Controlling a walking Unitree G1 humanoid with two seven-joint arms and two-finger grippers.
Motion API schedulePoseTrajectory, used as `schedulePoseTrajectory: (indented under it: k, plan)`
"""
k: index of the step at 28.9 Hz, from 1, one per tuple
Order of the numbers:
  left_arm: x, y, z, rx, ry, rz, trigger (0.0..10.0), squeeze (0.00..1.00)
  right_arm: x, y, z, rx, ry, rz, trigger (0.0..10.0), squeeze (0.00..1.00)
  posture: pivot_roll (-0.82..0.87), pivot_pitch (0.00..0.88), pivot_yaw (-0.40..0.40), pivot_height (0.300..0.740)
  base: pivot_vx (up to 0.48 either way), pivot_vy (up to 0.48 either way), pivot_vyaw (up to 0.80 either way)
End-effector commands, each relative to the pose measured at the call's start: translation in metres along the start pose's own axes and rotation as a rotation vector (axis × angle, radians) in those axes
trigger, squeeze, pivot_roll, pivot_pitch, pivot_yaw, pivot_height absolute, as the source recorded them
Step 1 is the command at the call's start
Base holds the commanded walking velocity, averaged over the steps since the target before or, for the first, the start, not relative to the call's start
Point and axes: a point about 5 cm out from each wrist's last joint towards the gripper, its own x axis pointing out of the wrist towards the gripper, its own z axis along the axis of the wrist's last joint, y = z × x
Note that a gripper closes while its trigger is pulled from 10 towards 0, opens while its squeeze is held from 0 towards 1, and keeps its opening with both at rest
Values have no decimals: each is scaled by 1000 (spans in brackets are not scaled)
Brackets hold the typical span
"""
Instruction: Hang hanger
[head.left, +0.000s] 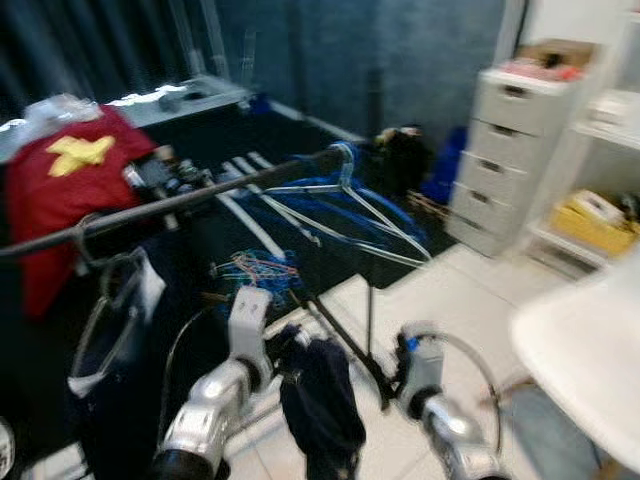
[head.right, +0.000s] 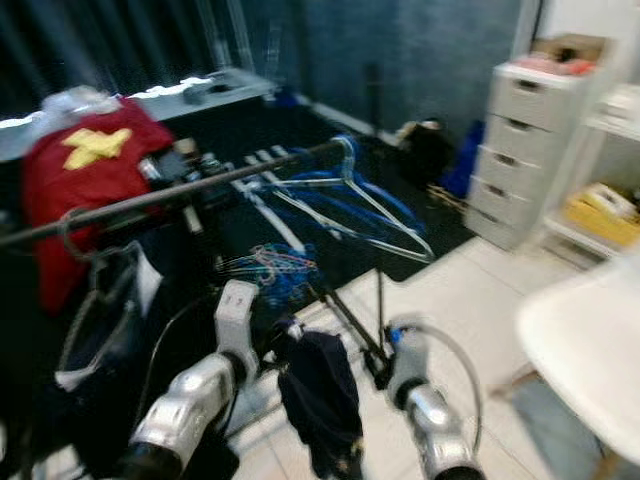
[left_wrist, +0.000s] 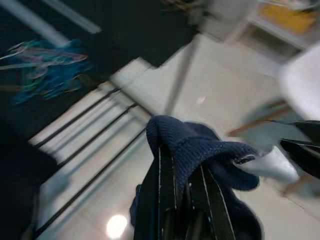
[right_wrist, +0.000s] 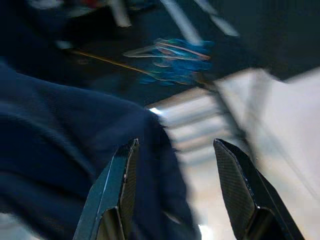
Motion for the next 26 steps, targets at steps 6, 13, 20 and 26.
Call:
schedulePoseTrajectory:
  k: [6, 13, 20, 26]
  plan:
    - [1, 0, 1, 13, -8, -6, 10000, 0, -7, -13, -6, -29, 24, -25, 10000, 0, -19, 6, 79, 740, 279, 0, 692]
    - [3, -8, -1, 48, 6, -56, 10000, 0, -14, -22, -11, 1, 25, -77, 10000, 0, -23, 7, 80, 740, 233, 0, 153]
    - [2, -10, -6, 67, 15, -60, 10000, 0, -17, -25, -6, -32, -31, -92, 10000, 0, -35, 4, 88, 740, 0, 0, 0]
    - [0, -9, -6, 75, -2, -44, 10000, 0, -24, -29, 32, -65, -296, -115, 10000, 0, -44, 9, 103, 740, 0, 0, 0]
